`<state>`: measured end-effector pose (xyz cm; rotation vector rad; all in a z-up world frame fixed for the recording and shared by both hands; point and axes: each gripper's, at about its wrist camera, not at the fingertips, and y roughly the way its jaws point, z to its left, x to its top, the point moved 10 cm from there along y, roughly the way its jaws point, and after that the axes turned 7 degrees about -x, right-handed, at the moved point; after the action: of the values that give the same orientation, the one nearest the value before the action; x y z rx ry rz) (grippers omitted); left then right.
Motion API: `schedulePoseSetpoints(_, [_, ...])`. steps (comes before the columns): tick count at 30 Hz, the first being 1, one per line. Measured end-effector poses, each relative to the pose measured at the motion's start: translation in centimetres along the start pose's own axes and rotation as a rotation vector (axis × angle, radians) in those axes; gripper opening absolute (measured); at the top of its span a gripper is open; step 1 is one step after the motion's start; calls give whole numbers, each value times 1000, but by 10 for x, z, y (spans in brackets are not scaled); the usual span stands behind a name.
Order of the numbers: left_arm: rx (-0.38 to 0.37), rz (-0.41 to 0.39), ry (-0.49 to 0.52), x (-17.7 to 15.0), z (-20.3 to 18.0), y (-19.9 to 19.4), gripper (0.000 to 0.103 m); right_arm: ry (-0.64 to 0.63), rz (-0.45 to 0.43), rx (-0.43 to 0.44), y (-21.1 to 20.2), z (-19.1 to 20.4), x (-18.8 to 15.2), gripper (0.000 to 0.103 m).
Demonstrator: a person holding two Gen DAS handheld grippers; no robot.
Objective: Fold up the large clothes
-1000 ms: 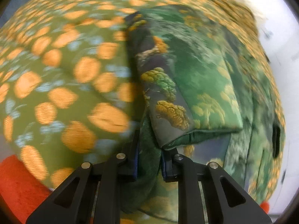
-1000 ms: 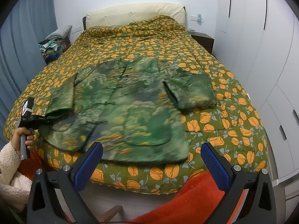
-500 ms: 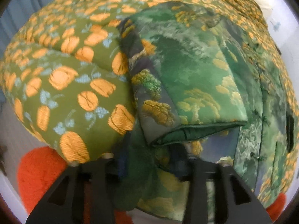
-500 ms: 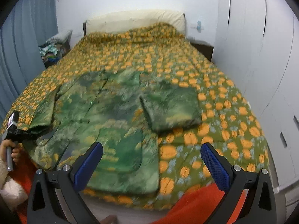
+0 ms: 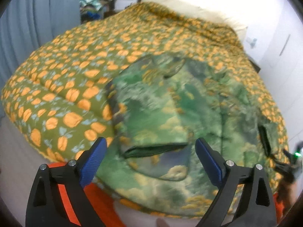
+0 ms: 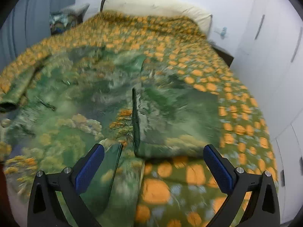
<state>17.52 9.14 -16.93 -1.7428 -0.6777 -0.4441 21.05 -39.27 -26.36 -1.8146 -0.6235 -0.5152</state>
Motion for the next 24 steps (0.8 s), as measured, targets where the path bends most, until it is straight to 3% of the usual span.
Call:
schedulePoseSetpoints(2, [-4,-4,22,-3,-7,-2,95,-61,42,-47,30,8,-3,101])
schedulePoseSetpoints(4, [-8,16,31,-9,-11,2,95,-89,95,-78,53,7,-11,91])
schedulePoseSetpoints(6, [-19,34,25,-15,-13,2,95,-3,130,17,57,-3,-15,50])
schedulePoseSetpoints(8, [-30,38,14,-19,-13,3,95,105,125,41,45,-25,-14,25])
schedulePoseSetpoints(11, [-30,43,11,-22,-16,5,95,223,74,33,18,-73,-6,18])
schedulePoseSetpoints(18, [-53,24,77,-14,-44,2,95,494,13,-61,-19,-218,-2,18])
schedulePoseSetpoints(24, [-26,36,126,-13,-53,5,95,670,123,-214,1,-325,-65,21])
